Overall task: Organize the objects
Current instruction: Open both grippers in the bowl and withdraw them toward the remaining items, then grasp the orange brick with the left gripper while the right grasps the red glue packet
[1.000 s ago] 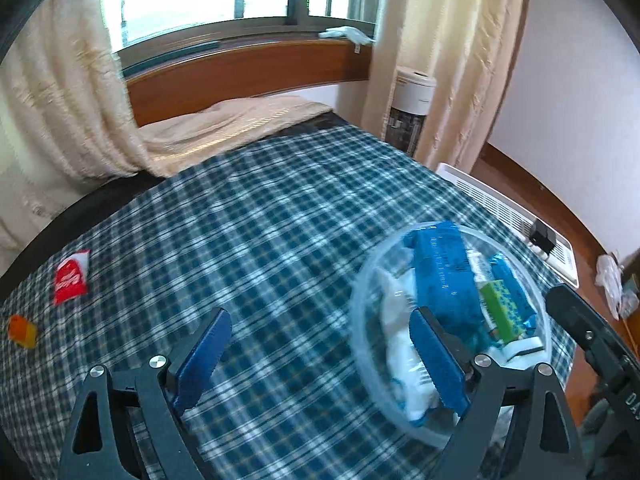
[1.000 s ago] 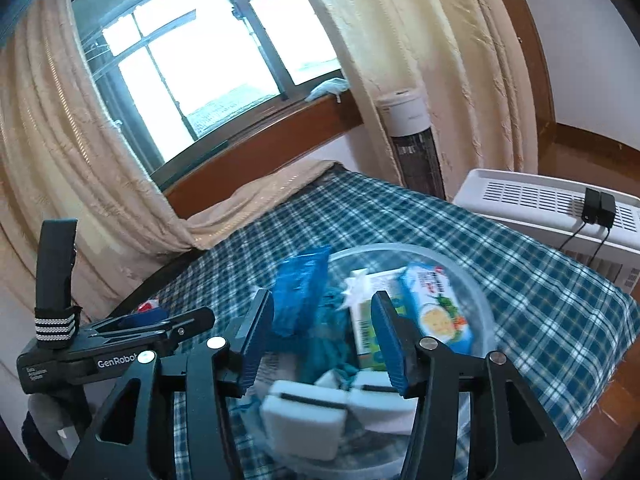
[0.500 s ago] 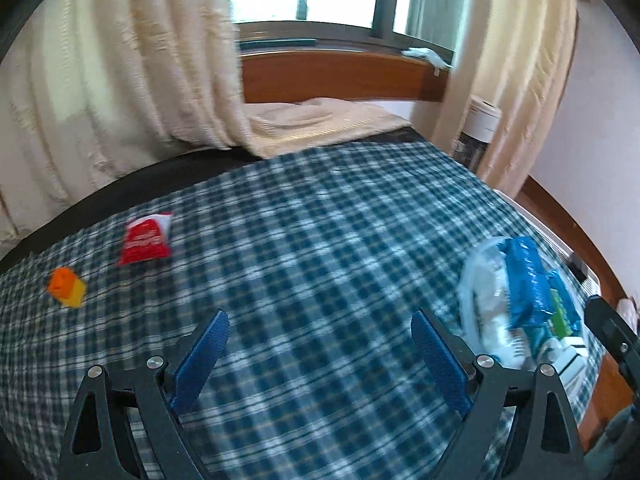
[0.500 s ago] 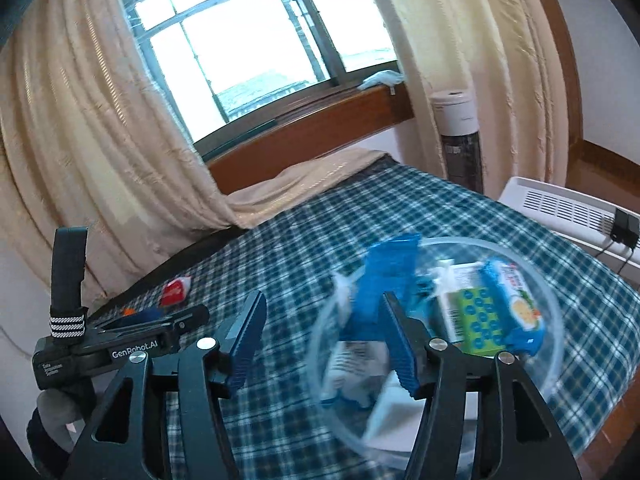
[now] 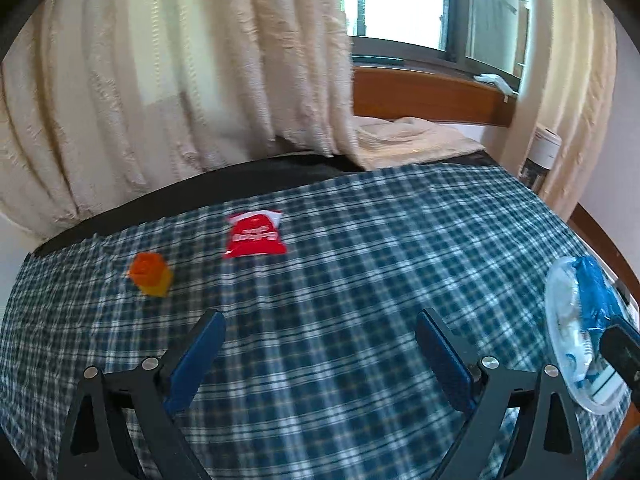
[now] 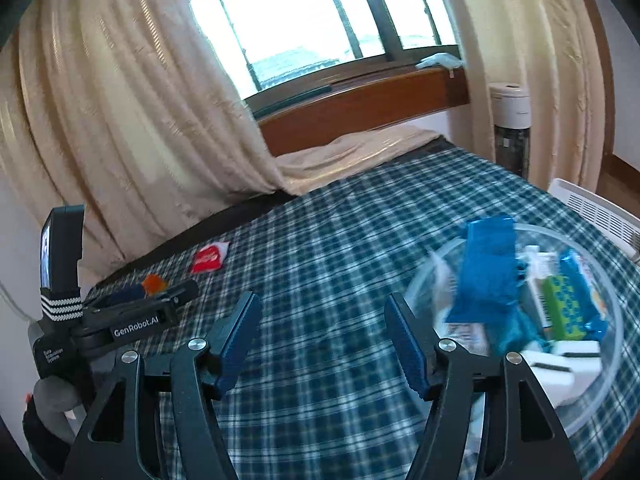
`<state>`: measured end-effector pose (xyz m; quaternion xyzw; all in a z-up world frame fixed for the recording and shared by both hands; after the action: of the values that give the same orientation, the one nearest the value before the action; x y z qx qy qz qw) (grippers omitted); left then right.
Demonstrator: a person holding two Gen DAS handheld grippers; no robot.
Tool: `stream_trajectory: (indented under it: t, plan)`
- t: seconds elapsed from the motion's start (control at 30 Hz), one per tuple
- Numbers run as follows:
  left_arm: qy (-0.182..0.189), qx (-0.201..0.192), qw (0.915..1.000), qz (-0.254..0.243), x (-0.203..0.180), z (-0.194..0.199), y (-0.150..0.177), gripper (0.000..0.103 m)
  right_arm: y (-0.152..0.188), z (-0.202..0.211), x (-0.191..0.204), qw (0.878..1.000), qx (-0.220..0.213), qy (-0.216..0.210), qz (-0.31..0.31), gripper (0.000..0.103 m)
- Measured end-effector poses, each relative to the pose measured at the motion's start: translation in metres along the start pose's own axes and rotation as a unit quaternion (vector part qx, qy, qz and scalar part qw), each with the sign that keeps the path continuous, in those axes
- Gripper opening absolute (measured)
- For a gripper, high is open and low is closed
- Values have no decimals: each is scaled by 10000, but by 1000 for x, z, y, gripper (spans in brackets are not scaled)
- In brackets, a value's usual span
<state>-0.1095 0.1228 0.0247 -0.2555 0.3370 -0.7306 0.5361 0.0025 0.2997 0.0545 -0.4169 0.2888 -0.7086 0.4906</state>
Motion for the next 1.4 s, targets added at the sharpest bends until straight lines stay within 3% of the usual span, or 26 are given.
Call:
stream_trajectory:
  t: [0.7, 1.17, 1.4]
  plan:
    - [-421, 160, 9972, 603, 89, -18, 11, 98, 26, -53, 63, 9965, 616, -276, 502, 68]
    - [-1188, 297, 9855, 1175, 172, -46, 15, 98, 30, -107, 97, 9903, 1002, -479, 834, 68]
    - [-1343, 528, 9805, 1330, 189, -63, 23, 98, 30, -138, 105, 9870, 1236, -566, 851, 68]
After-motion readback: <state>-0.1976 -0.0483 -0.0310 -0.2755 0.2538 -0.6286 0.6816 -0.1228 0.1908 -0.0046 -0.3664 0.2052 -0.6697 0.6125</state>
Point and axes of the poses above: each gripper's, at about its wrist camera, not at the fingertips, and z roughly against the way its jaws point, x to its left, y to its underside, the point moved 8 cm from there along -z, roughly the way its jaws point, and after that the axes turned 6 degrees about -x, right-handed, at the moved point
